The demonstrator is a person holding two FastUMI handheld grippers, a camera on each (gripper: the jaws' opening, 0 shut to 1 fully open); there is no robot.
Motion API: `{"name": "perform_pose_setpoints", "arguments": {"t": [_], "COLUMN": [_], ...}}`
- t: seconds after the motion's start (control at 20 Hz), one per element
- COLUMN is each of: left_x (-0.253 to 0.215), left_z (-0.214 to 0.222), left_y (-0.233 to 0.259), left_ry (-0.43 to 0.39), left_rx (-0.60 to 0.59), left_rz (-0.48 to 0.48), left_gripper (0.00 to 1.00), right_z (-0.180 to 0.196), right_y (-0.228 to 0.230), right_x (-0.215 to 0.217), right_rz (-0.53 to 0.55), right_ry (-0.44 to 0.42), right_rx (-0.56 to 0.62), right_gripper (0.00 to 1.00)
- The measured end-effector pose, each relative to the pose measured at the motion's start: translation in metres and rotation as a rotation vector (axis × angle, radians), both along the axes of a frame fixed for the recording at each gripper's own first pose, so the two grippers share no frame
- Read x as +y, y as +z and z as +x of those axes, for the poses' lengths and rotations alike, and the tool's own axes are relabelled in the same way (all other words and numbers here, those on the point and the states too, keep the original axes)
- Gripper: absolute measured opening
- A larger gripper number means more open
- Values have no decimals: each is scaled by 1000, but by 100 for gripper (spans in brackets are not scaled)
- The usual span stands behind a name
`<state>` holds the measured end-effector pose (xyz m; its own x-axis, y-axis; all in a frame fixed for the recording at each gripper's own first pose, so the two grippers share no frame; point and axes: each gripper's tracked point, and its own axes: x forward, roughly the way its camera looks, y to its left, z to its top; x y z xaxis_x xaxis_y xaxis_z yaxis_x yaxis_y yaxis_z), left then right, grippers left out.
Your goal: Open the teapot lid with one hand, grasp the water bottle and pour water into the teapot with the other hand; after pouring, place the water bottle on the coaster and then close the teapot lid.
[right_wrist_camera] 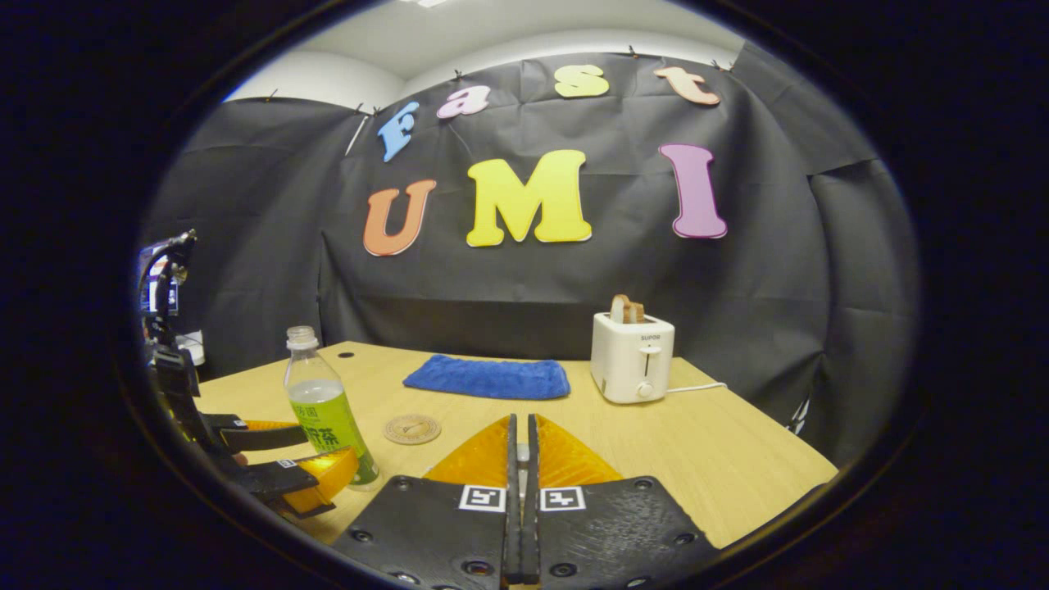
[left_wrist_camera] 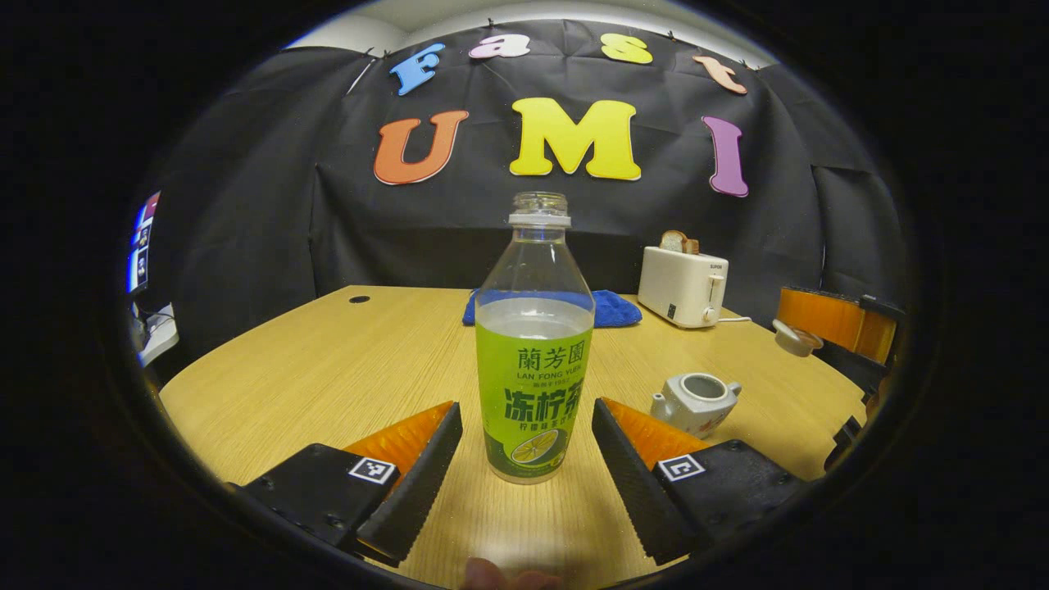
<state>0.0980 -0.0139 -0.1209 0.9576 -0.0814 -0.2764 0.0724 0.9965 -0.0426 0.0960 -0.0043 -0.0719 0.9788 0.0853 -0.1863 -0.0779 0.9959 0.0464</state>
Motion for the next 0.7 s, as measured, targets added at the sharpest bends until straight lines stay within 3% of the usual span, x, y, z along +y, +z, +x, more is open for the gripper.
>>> {"name": "perform_pose_setpoints", "arguments": {"t": [0.25, 0.5, 0.7], "left_x": [-2, -6, -9], "left_z": [10, 16, 14], "left_y": [-13, -16, -10], "left_ry": [-18, -39, -80], "left_rx": [31, 39, 58], "left_rz": [20, 37, 78], "left_gripper": [100, 82, 78], "right_z": [-3, -12, -15], "right_y": [0, 1, 1], "right_x": [-9, -12, -17], "right_rz": [2, -18, 39], "right_ry": [-13, -12, -9], "right_rx": [3, 12, 29], "right_gripper": [1, 1, 1]}}
